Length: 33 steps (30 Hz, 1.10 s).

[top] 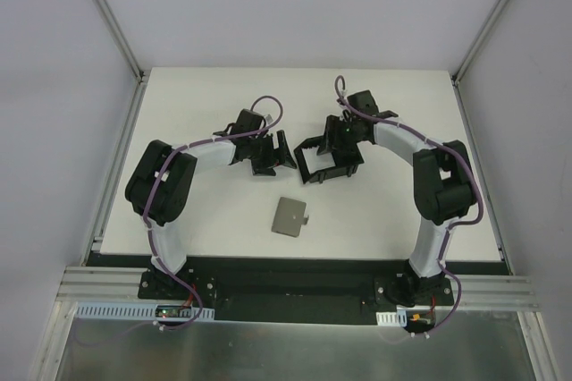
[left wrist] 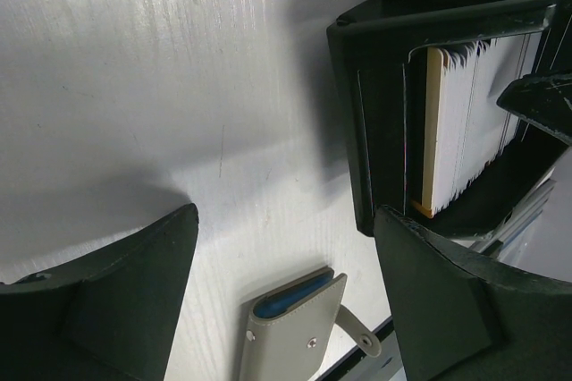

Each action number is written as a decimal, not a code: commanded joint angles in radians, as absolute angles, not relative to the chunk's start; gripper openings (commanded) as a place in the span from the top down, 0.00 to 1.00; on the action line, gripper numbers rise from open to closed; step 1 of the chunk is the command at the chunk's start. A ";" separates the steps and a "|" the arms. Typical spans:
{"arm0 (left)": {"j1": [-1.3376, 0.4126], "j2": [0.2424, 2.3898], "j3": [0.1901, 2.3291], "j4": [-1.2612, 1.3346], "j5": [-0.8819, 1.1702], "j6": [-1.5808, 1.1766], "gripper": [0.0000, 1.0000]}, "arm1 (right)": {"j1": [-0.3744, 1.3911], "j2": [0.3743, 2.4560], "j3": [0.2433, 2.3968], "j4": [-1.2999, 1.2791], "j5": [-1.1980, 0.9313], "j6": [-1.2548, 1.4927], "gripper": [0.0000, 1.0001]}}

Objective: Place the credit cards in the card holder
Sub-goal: Pick up the credit card from the storage box.

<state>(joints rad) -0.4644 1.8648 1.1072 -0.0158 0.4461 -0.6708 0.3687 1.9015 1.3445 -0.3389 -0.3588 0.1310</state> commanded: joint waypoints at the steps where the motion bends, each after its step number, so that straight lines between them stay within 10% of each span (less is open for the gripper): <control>1: -0.471 1.879 1.137 -0.017 0.466 -0.680 0.22 | 0.365 1.827 1.336 -0.310 -0.406 0.147 0.51; 33: -0.471 1.884 1.132 -0.017 0.477 -0.670 0.23 | 0.327 1.818 1.345 -0.350 -0.417 0.107 0.89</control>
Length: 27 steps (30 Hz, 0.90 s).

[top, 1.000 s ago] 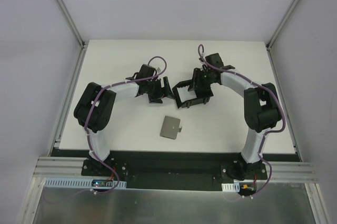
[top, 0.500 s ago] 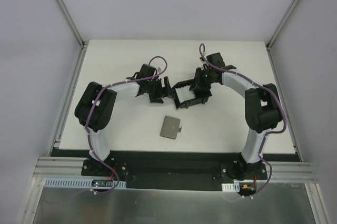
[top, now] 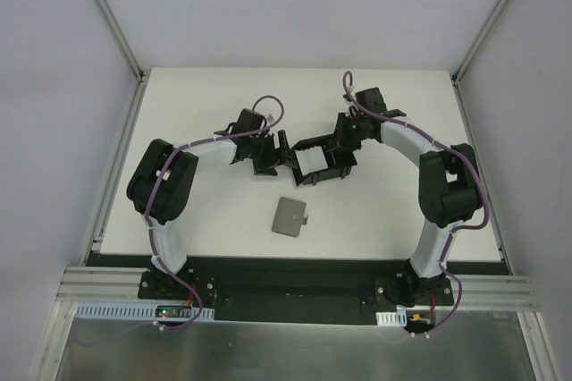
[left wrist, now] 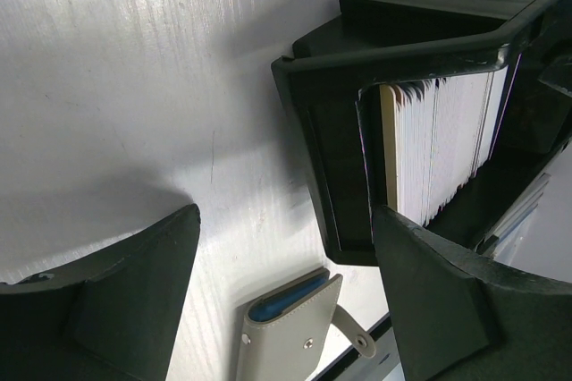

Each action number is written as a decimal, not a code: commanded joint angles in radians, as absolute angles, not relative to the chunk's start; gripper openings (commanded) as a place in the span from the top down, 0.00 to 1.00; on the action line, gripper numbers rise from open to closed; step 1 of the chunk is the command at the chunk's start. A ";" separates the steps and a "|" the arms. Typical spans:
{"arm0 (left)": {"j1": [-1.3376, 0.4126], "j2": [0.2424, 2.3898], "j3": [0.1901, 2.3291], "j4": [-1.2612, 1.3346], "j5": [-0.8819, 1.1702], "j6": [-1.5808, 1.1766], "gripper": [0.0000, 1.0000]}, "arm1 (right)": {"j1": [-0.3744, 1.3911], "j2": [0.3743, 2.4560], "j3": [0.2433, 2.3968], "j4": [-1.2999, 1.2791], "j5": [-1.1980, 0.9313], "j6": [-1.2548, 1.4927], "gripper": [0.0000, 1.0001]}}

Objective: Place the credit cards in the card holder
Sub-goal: Pick up the credit card from the storage box.

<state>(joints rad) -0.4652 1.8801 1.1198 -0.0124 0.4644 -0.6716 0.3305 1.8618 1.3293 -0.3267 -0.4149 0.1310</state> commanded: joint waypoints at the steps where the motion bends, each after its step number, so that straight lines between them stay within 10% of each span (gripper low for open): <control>1: -0.471 1.882 1.129 -0.017 0.476 -0.669 0.23 | 0.328 1.824 1.348 -0.360 -0.413 0.101 0.90; 27: -0.471 1.858 1.105 -0.017 0.463 -0.652 0.25 | 0.397 1.910 1.428 -0.492 -0.219 0.008 0.97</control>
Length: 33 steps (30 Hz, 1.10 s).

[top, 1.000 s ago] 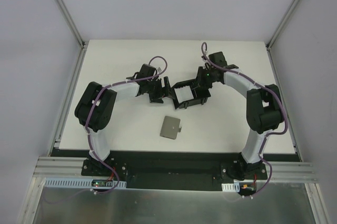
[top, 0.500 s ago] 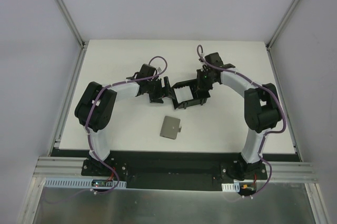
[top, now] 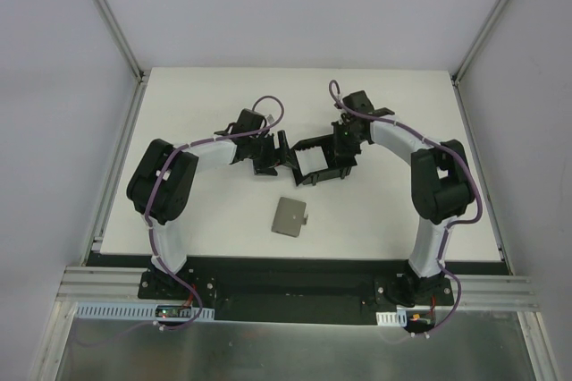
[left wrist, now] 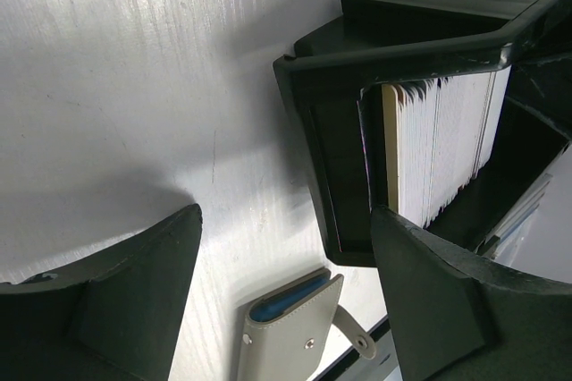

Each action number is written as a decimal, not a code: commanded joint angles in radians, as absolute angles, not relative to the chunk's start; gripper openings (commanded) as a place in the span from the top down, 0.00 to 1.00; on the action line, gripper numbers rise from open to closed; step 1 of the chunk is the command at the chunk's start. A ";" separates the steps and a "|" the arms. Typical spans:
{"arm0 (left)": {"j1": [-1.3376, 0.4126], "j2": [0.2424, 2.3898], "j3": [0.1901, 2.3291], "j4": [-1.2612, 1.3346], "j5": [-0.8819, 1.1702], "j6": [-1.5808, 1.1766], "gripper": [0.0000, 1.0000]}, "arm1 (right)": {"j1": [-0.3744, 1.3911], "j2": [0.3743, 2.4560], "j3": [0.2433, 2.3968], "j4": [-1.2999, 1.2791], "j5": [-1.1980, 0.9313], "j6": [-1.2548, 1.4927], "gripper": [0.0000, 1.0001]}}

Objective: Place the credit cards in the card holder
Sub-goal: Pick up the credit card from the storage box.

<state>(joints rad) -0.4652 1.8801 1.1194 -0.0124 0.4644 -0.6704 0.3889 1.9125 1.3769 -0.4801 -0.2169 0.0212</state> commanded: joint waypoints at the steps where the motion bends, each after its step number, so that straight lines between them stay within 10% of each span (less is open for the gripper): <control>1: -0.471 1.853 1.100 -0.017 0.462 -0.649 0.25 | 0.397 1.911 1.434 -0.489 -0.233 0.008 1.00; 18: -0.471 1.465 0.845 -0.028 0.224 -0.522 0.17 | 0.411 1.559 1.353 -0.519 -0.158 -0.002 1.00; 21: -0.471 1.375 0.802 -0.046 0.193 -0.517 0.01 | 0.440 1.444 1.251 -0.465 -0.170 0.072 1.00; 33: -0.469 1.112 0.646 -0.081 0.103 -0.494 0.01 | 0.767 1.236 0.806 -0.128 -0.094 0.538 1.00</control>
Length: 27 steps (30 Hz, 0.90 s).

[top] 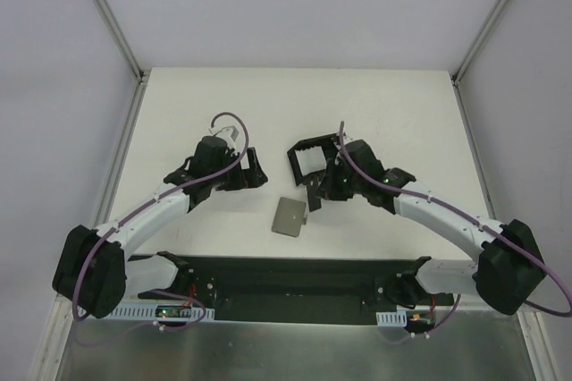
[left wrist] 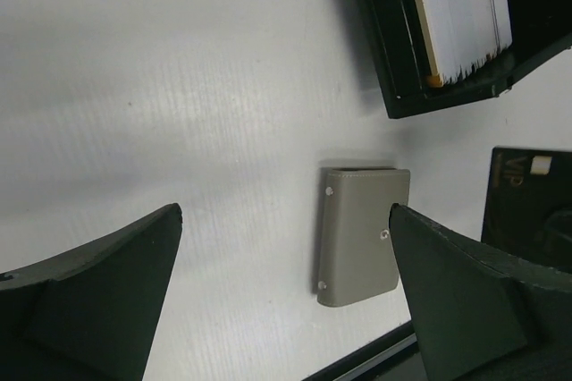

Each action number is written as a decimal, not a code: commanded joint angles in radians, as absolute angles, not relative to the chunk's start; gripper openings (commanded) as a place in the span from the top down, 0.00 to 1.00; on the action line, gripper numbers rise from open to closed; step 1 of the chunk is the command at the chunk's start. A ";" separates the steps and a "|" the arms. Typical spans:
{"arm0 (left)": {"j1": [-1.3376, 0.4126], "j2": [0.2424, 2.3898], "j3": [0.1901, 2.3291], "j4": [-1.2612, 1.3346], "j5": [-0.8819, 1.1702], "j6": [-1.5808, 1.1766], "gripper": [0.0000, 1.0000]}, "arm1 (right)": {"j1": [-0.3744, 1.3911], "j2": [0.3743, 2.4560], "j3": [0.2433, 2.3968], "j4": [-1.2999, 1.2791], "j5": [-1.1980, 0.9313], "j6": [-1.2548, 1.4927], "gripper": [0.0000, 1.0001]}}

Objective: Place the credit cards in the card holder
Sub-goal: Pick up the credit card from the storage box, then open the card holder at the center of the board.

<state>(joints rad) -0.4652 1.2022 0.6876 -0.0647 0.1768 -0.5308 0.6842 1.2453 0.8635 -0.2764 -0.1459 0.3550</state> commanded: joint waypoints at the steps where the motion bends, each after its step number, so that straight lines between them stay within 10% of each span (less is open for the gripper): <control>1: -0.469 1.098 0.638 -0.083 0.086 -0.494 0.01 | 0.791 1.250 0.799 -0.098 -0.087 0.561 1.00; 16: -0.439 1.138 0.612 -0.112 0.276 -0.496 0.01 | 0.888 1.270 0.709 -0.175 0.124 0.678 1.00; 27: -0.491 1.184 0.598 -0.126 0.267 -0.485 0.23 | 0.897 1.310 0.686 -0.153 0.130 0.722 1.00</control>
